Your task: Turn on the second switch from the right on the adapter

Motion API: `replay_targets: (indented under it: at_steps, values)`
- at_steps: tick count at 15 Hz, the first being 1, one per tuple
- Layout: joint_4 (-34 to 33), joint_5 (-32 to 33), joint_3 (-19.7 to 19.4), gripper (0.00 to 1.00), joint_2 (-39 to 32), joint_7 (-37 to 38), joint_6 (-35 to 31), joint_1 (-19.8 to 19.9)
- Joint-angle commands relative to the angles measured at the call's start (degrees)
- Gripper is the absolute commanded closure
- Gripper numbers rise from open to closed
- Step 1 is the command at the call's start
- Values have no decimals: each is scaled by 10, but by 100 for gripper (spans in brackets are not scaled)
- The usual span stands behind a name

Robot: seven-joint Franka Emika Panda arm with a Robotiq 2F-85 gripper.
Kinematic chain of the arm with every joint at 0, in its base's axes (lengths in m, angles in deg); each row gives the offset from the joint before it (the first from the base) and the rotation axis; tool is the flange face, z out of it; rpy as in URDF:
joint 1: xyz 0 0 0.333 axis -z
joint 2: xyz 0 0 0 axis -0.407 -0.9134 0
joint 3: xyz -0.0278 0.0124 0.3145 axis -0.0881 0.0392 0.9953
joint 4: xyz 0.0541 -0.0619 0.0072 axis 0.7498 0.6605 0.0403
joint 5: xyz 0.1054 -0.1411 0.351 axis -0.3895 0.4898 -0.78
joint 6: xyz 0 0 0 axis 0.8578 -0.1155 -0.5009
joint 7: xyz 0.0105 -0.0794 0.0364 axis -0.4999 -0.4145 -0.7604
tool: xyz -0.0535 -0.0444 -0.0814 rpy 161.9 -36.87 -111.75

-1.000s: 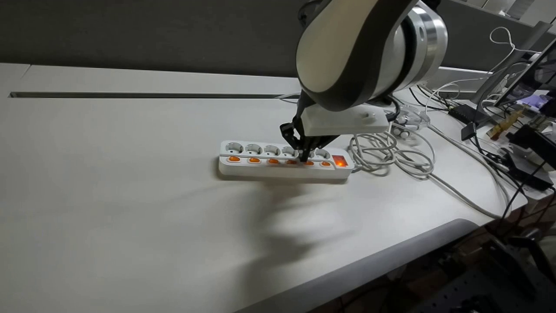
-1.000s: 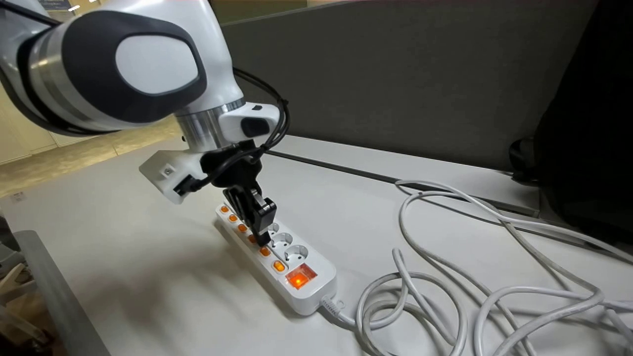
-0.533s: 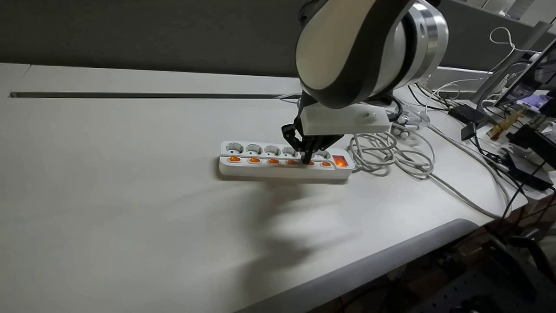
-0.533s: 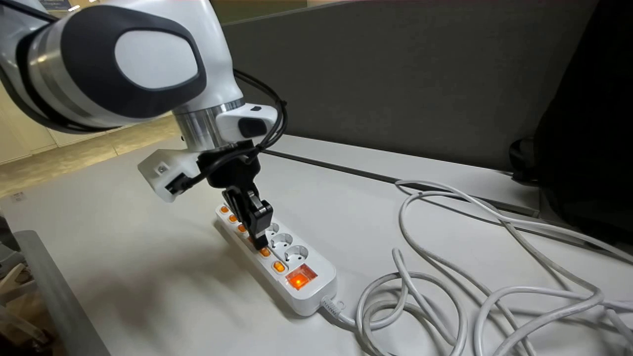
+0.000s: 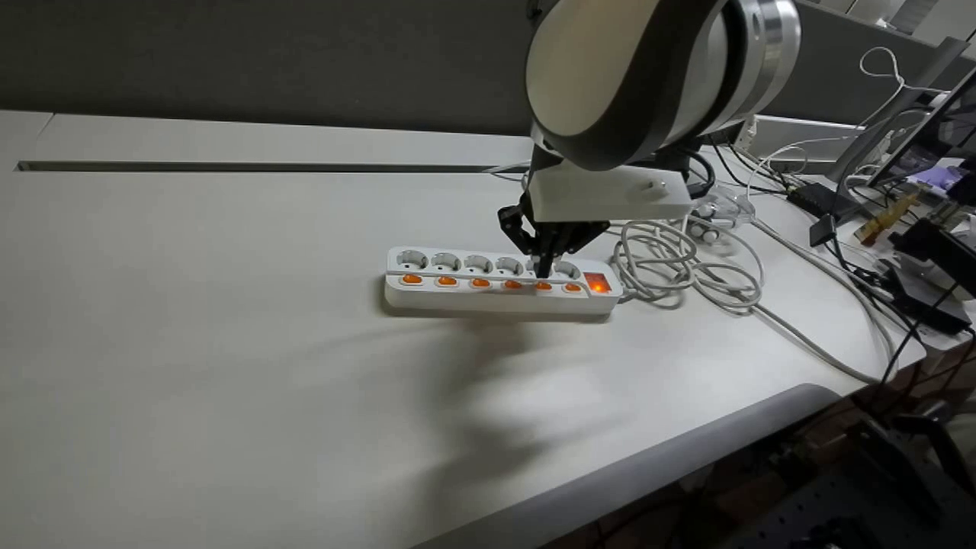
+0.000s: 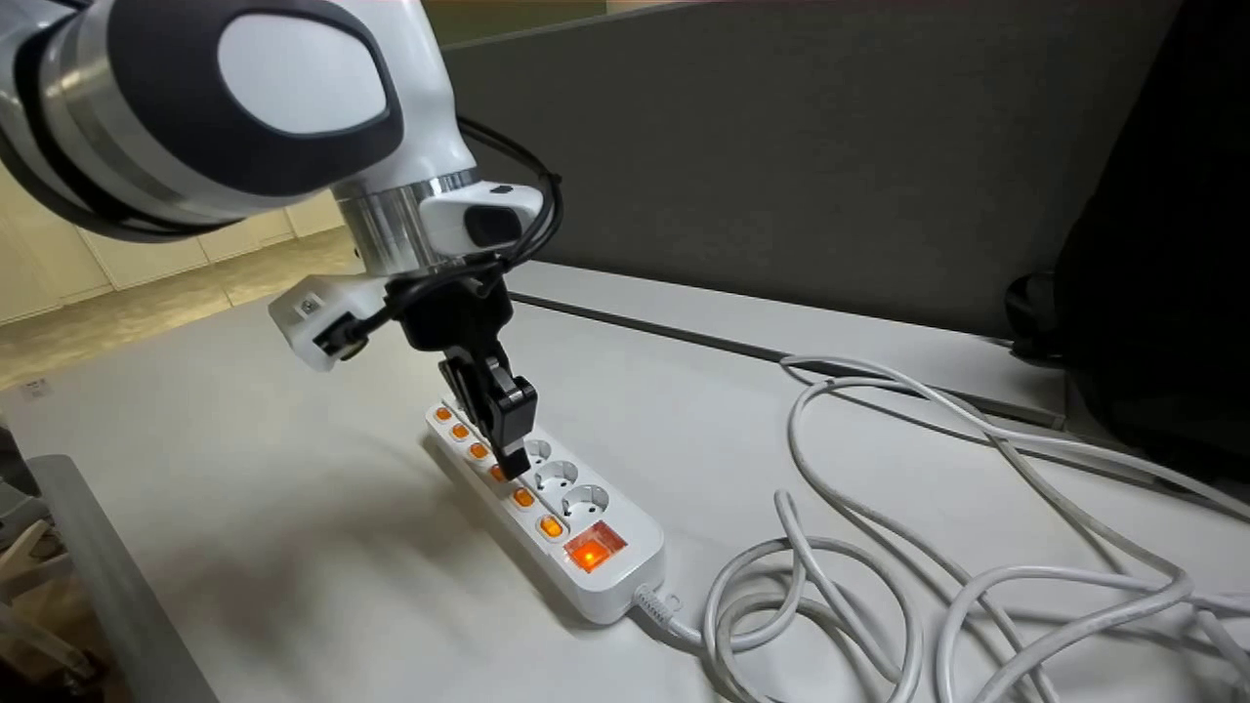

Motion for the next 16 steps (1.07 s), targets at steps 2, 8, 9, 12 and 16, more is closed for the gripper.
replay_targets:
  at_steps: [2, 8, 9, 12, 16]
  values:
    - [4, 13, 3, 100, 17, 26, 14, 6]
    - [2, 3, 11, 100, 8, 24, 18, 15]
    - [3, 2, 12, 100, 7, 24, 17, 17]
    - [2, -1, 15, 100, 1, 23, 13, 19]
    - [-1, -9, 18, 100, -14, 19, 1, 24]
